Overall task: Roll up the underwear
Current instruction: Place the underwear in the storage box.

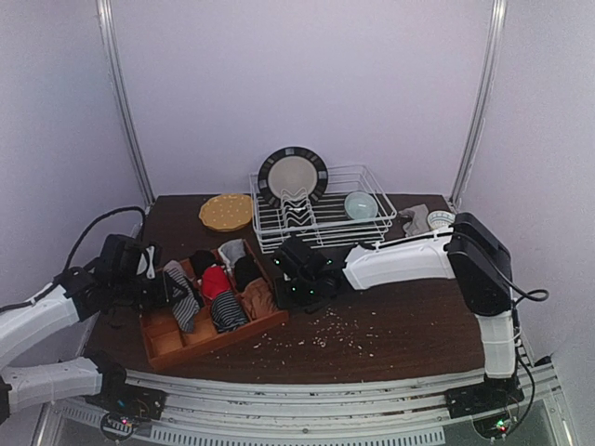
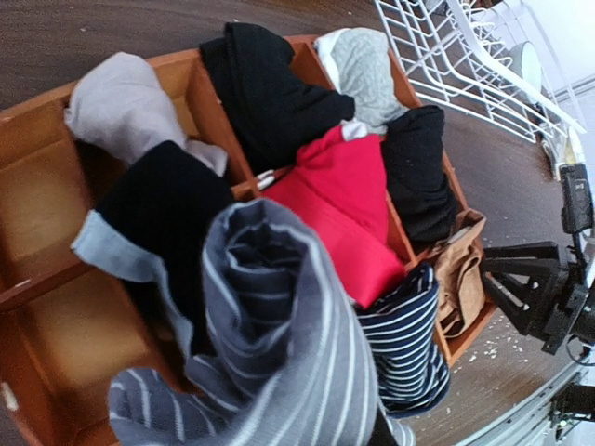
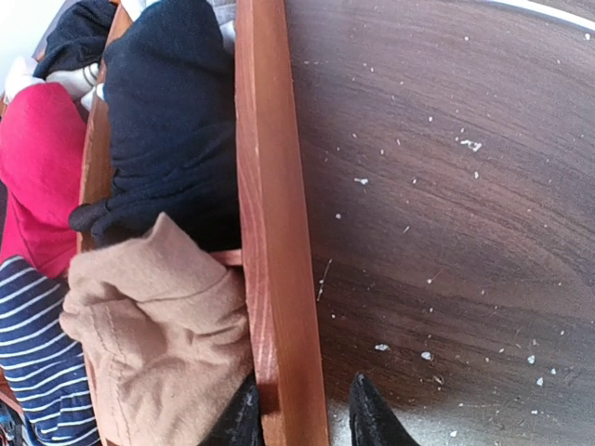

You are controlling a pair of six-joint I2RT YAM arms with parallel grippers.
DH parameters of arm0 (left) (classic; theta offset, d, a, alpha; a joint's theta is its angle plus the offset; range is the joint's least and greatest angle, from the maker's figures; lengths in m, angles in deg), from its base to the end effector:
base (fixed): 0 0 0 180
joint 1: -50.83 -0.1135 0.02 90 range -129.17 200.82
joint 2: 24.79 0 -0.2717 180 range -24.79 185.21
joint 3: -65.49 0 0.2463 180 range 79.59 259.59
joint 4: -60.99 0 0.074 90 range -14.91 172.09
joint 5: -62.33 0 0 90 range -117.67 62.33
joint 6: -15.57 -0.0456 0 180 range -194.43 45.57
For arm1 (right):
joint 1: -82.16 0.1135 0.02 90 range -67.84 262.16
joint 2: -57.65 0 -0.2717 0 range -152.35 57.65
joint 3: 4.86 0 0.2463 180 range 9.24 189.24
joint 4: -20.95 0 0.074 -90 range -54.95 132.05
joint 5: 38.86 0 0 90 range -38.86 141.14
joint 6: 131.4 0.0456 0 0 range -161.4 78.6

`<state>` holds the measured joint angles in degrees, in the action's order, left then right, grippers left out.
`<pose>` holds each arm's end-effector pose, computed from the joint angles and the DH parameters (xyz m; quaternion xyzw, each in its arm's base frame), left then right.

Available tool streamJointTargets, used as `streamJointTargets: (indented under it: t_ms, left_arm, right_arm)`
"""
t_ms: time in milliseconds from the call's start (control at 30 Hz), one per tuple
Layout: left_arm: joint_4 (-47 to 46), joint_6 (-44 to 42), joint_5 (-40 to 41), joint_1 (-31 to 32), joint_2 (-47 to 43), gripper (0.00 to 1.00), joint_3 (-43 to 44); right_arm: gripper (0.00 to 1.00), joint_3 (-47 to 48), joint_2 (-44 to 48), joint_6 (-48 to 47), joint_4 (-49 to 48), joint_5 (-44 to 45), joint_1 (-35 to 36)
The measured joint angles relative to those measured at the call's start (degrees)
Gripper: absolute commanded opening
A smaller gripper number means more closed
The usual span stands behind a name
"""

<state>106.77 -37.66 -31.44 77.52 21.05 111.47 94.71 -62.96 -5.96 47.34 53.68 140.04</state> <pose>0.1421 -0.0748 0.2236 -0.0689 0.9230 -0.2243 0.3049 0.2511 0.3962 0.1709 -0.1734 0.9153 0.2498 0.2641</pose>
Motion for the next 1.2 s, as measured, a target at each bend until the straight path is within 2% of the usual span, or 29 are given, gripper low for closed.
streamJointTargets:
  t_ms: [167,300,667,1200]
  left_arm:
    - [-9.7,4.4,-6.3,0.3,5.2,0.0,-1.7]
    - [-12.1,6.1,-7.5,1.9,9.0,0.0,-1.7]
    - [-3.8,8.3,-2.4,7.1,12.0,0.0,-1.6]
    - [0.9,17.3,10.5,17.6,25.0,0.0,4.1]
  right_arm:
    - [0.33,-0.4,0.0,-0.5,-0.3,-0.2,0.0]
    - [0.34,-1.4,0.2,-1.0,-1.5,-0.9,-0.1]
    - [0.34,-5.2,1.5,-1.0,-6.3,-2.6,-0.3]
    - [0.34,-7.4,2.4,-1.0,-9.0,-4.0,-0.4]
